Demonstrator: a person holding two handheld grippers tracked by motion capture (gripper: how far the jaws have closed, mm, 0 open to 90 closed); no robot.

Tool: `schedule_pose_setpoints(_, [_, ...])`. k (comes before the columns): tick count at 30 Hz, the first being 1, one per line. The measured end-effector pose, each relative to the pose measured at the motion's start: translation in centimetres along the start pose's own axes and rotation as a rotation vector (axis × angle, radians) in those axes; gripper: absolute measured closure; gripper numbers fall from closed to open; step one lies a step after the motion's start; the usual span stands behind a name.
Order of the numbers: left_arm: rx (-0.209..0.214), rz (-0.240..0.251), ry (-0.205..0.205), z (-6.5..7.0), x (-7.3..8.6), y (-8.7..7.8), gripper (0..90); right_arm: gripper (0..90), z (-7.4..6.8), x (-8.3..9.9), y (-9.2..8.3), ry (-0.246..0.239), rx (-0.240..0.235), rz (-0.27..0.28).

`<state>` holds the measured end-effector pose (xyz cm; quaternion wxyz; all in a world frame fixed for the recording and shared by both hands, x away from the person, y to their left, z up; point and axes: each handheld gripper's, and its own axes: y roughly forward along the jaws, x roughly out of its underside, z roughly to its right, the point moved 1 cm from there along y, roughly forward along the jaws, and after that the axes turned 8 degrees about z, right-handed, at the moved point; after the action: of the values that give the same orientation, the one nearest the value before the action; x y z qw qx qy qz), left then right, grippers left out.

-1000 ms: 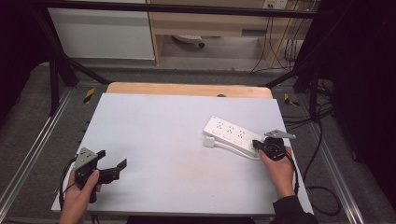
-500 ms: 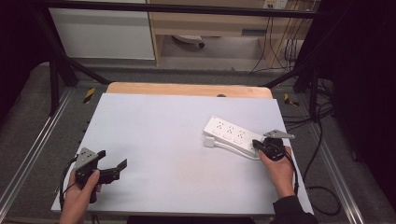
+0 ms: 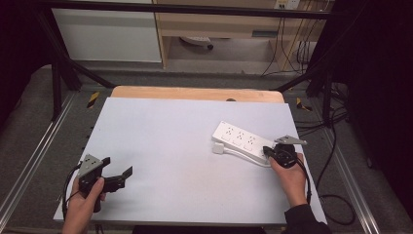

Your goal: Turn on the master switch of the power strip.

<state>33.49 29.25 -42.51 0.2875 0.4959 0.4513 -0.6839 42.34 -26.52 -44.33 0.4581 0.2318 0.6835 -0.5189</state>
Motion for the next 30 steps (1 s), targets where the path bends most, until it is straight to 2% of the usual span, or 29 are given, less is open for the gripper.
schedule_pose_setpoints(12, [-0.001, -0.005, 0.002, -0.01, 0.02, 0.01, 6.9, 90.0, 0.0, 0.0, 0.02, 0.008, 0.002, -0.003])
schedule_pose_setpoints(15, [-0.002, -0.006, 0.002, -0.01, 0.03, 0.01, 6.9, 90.0, 0.12, 0.06, 0.03, 0.023, -0.004, 0.002])
schedule_pose_setpoints(30, [0.0, -0.011, 0.004, 0.03, 0.07, 0.06, 7.0, 90.0, 0.03, 0.08, 0.04, 0.009, 0.002, -0.001])
